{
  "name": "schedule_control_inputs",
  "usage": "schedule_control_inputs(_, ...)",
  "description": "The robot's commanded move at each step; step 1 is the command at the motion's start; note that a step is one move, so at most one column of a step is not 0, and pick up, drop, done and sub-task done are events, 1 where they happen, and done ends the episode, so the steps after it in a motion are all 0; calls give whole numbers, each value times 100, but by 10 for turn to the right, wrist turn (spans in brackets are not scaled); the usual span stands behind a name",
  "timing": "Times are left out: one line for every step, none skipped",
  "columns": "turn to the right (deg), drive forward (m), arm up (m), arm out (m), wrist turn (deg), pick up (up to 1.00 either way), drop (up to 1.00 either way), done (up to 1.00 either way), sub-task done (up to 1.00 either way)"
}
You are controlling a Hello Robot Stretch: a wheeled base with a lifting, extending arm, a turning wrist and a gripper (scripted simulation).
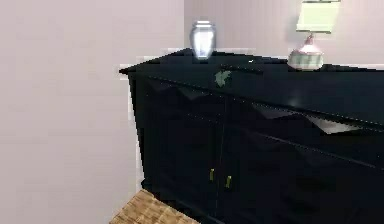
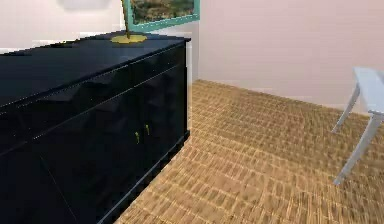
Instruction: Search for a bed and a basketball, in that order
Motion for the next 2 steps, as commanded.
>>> schedule_control_inputs(-450, 0, 0, 0, 0, 0, 0, 0, 0)
schedule_control_inputs(-450, 0, 0, 0, 0, 0, 0, 0, 0)
